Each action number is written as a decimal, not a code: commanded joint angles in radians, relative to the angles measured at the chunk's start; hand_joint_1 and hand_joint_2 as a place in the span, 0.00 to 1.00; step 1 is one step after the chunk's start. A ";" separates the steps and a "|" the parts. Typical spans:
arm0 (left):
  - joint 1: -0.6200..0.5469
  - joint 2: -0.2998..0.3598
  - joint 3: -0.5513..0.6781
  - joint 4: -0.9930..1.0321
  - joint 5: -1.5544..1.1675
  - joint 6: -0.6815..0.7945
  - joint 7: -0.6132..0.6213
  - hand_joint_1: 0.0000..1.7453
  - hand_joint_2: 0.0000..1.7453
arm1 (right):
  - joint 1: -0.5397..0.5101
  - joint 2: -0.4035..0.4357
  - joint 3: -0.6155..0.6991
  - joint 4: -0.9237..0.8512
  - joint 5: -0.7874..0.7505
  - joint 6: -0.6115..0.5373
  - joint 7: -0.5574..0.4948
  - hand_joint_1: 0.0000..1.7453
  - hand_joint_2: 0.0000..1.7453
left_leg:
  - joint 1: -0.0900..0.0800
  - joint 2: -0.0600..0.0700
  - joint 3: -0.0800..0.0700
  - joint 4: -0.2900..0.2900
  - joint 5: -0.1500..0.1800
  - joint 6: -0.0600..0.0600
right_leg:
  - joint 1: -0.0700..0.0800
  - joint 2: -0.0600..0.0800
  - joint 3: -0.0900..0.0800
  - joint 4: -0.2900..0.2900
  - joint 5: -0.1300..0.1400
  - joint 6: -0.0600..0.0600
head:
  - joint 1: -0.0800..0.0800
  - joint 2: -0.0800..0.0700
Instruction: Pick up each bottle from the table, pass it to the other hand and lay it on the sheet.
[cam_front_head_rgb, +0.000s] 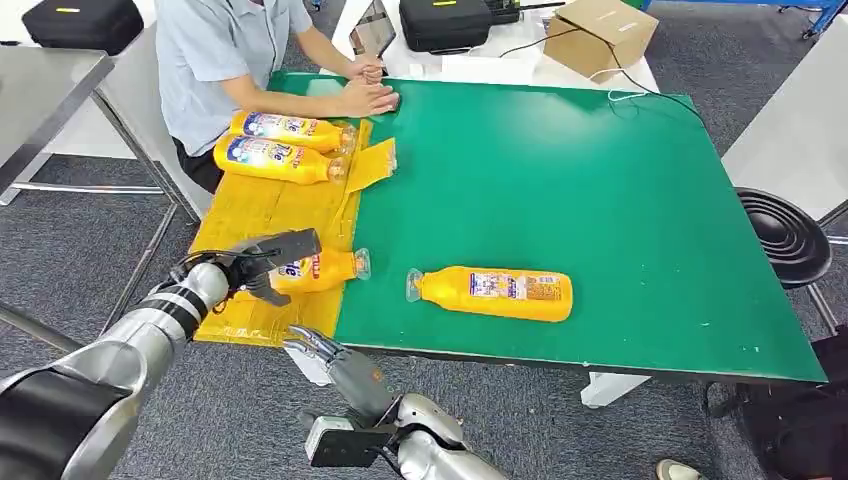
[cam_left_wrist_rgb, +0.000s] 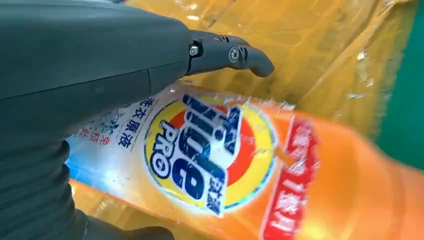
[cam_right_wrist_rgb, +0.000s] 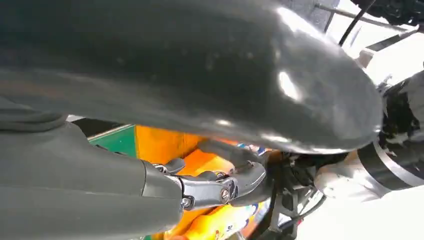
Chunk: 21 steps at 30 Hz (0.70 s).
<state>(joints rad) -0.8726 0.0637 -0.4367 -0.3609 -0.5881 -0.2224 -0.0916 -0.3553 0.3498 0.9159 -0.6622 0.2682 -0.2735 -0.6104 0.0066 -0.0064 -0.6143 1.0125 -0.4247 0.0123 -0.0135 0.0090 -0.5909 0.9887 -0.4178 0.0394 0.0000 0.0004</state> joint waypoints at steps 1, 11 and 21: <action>-0.019 0.024 0.171 -0.024 0.164 -0.043 -0.107 0.00 1.00 | -0.027 -0.001 0.012 0.072 0.002 -0.011 -0.011 0.00 0.00 | 0.000 0.001 0.001 0.000 -0.001 0.000 | 0.001 0.000 0.001 0.000 0.000 -0.001 | 0.000 0.000; -0.011 0.072 0.244 -0.203 0.370 -0.131 -0.186 0.00 1.00 | -0.010 -0.004 -0.015 0.073 0.042 -0.006 -0.021 0.00 0.00 | 0.001 0.001 0.003 0.000 -0.002 -0.001 | 0.002 -0.001 0.003 0.000 -0.002 -0.002 | 0.000 0.000; 0.034 0.114 0.221 -0.317 0.442 -0.137 -0.213 0.00 1.00 | 0.002 -0.010 -0.040 0.070 0.050 -0.016 -0.026 0.00 0.00 | 0.001 0.001 0.002 -0.001 -0.001 0.000 | 0.001 0.000 0.002 -0.001 -0.001 -0.001 | 0.000 0.000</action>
<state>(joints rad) -0.8590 0.1339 -0.2125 -0.5726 -0.2060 -0.3555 -0.2777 -0.3557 0.3502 0.9137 -0.6348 0.3132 -0.2789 -0.6325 0.0070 -0.0064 -0.6147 1.0124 -0.4247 0.0123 -0.0132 0.0090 -0.5915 0.9889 -0.4178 0.0394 0.0000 0.0004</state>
